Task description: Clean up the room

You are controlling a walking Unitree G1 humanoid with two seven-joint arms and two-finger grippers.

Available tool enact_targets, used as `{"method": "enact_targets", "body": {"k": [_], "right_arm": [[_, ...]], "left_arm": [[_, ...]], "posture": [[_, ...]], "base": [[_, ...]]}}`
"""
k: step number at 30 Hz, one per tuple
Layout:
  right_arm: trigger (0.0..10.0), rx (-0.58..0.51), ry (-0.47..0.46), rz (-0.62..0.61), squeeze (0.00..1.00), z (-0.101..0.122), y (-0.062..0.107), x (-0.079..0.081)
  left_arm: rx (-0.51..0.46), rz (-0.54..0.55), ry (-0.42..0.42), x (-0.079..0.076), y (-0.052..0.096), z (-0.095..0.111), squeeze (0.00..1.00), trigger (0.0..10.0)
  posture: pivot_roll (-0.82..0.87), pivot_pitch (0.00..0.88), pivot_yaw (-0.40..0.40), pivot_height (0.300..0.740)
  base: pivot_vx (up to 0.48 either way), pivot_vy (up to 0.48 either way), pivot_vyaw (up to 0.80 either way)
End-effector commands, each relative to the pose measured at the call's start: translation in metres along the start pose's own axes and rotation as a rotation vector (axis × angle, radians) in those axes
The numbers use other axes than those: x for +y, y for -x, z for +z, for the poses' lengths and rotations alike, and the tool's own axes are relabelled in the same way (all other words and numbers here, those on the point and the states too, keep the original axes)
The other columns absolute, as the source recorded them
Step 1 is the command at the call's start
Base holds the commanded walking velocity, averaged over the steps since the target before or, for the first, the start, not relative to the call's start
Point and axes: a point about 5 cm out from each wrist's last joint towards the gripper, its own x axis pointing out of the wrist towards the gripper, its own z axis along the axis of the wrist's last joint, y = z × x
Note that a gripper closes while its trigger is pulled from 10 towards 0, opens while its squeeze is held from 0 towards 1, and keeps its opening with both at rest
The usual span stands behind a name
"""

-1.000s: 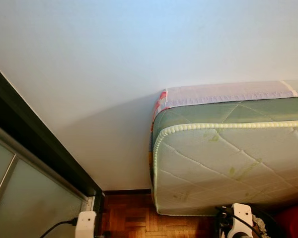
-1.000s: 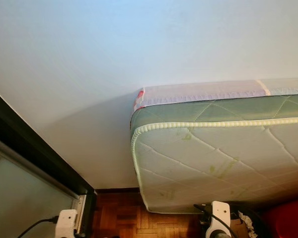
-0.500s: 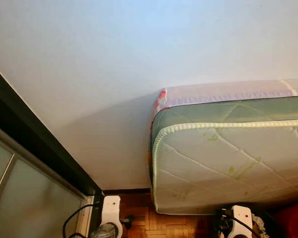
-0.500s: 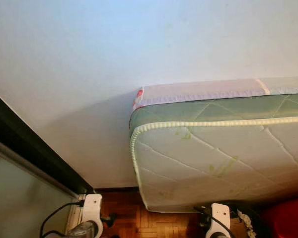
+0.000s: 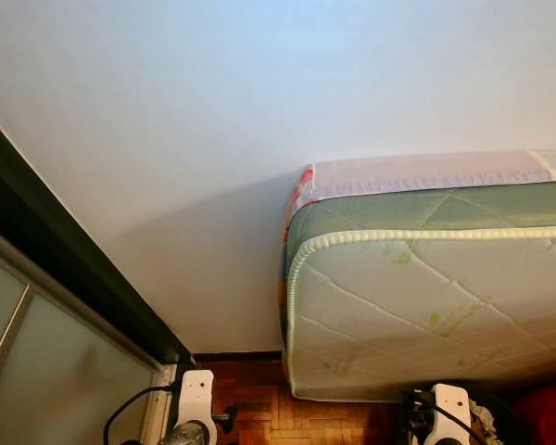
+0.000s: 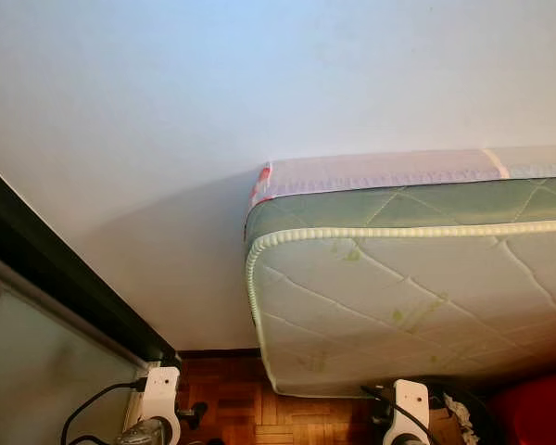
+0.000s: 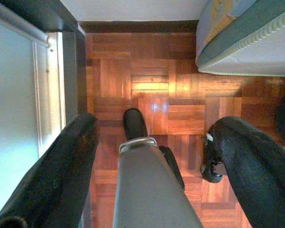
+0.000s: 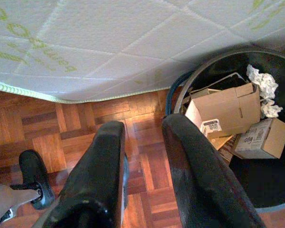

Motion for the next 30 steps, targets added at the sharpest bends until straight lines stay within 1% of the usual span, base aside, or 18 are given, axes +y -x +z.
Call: {"method": "enact_targets", "body": {"k": [1, 6, 8, 9, 10, 11, 12, 14, 19, 21, 25, 30], "right_arm": [[10.0, 0.026, -0.005, -0.008, 0.00, -0.007, 0.002, -0.002], [10.0, 0.022, 0.003, -0.005, 0.00, -0.007, 0.002, -0.002], [10.0, 0.021, 0.005, -0.005, 0.00, -0.007, 0.002, -0.002], [10.0, 0.021, 0.005, -0.005, 0.00, -0.007, 0.002, -0.002], [10.0, 0.020, 0.005, -0.004, 0.00, -0.006, 0.002, -0.002], [10.0, 0.020, 0.006, -0.004, 0.00, -0.006, 0.002, -0.002], [10.0, 0.021, 0.006, -0.003, 0.00, -0.007, 0.002, -0.002], [10.0, 0.023, 0.006, -0.001, 0.00, -0.007, 0.002, -0.002], [10.0, 0.032, 0.007, 0.004, 0.00, -0.009, 0.002, -0.001], [10.0, 0.041, 0.008, 0.008, 0.00, -0.010, 0.002, -0.001], [10.0, 0.042, 0.015, 0.006, 0.00, -0.012, 0.003, -0.002], [10.0, 0.047, 0.015, 0.006, 0.00, -0.013, 0.004, -0.003]], "left_arm": [[0.042, 0.030, -0.002, 0.005, 0.002, -0.011, 0.00, 10.0], [0.040, 0.073, 0.041, 0.015, 0.003, -0.013, 0.00, 10.0], [0.043, 0.092, 0.047, 0.021, 0.005, -0.018, 0.00, 10.0], [0.043, 0.092, 0.047, 0.021, 0.005, -0.018, 0.00, 10.0], [0.048, 0.123, 0.063, 0.049, 0.012, -0.031, 0.00, 10.0], [0.053, 0.136, 0.067, 0.063, 0.017, -0.038, 0.00, 10.0], [0.056, 0.145, 0.070, 0.073, 0.021, -0.043, 0.00, 10.0], [0.061, 0.154, 0.067, 0.080, 0.024, -0.047, 0.00, 10.0], [0.056, 0.155, 0.048, 0.079, 0.023, -0.046, 0.00, 10.0], [0.045, 0.137, 0.048, 0.071, 0.020, -0.040, 0.00, 10.0], [0.020, 0.121, 0.055, 0.064, 0.016, -0.031, 0.00, 10.0], [0.007, 0.113, 0.055, 0.062, 0.015, -0.028, 0.00, 10.0]], "posture": [[-0.06, 0.165, 0.021, 0.740], [-0.05, 0.156, 0.023, 0.740], [-0.05, 0.154, 0.022, 0.740], [-0.05, 0.154, 0.022, 0.740], [-0.05, 0.147, 0.021, 0.740], [-0.05, 0.147, 0.021, 0.740], [-0.05, 0.146, 0.020, 0.740], [-0.05, 0.141, 0.020, 0.740], [-0.05, 0.137, 0.020, 0.740], [-0.05, 0.137, 0.020, 0.740], [-0.06, 0.137, 0.021, 0.740], [-0.06, 0.140, 0.022, 0.740]], "base": [[0.000, 0.000, 0.00], [0.000, 0.000, 0.00], [0.000, 0.000, 0.00], [0.000, 0.000, 0.00], [0.000, 0.000, 0.00], [0.000, 0.000, 0.00], [0.000, 0.000, 0.00], [0.000, 0.000, 0.00], [0.000, 0.000, -0.09], [0.000, 0.000, -0.73], [0.000, 0.000, -0.77], [0.000, 0.000, -0.77]]}}
